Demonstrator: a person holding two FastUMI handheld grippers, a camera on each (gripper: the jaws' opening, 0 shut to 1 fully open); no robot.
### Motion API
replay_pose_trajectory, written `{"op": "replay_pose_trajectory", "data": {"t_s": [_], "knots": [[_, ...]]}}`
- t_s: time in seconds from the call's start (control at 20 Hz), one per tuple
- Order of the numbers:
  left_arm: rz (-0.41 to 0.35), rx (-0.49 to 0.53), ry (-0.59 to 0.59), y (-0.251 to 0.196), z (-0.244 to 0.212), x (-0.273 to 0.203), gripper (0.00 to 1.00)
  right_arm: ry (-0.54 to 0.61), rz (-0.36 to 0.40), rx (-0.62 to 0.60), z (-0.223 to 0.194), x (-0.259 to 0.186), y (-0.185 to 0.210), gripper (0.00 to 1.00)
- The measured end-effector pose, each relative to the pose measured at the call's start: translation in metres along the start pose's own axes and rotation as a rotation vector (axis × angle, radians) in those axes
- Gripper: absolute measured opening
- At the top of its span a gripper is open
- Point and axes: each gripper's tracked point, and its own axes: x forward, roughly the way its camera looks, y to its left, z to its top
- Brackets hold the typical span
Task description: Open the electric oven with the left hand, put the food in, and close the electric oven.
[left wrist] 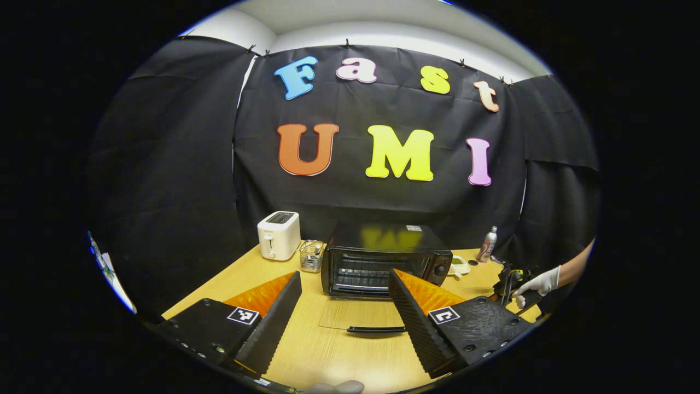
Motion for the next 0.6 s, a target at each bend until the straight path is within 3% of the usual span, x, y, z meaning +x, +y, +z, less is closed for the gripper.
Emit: {"op": "replay_pose_trajectory", "data": {"t_s": [0.15, 0.25, 0.35, 0.55, 0.6], "knots": [[-0.029, 0.025, 0.001, 0.001, 0.004, -0.002, 0.97, -0.071, 0.146, 0.124, -0.007, -0.007, 0.004, 0.02], [-0.048, 0.034, -0.003, 0.000, 0.007, -0.001, 0.97, -0.118, 0.205, 0.158, -0.011, -0.017, 0.004, 0.04], [-0.065, 0.035, 0.001, -0.002, 0.006, -0.001, 0.96, -0.144, 0.192, 0.154, -0.014, -0.020, -0.004, 0.04], [-0.080, 0.031, 0.009, -0.005, 0.008, 0.002, 0.97, -0.187, 0.272, 0.180, -0.016, -0.030, 0.009, 0.00], [-0.084, 0.030, 0.007, -0.006, 0.009, 0.002, 0.97, -0.191, 0.285, 0.183, -0.018, -0.033, 0.012, 0.04]]}}
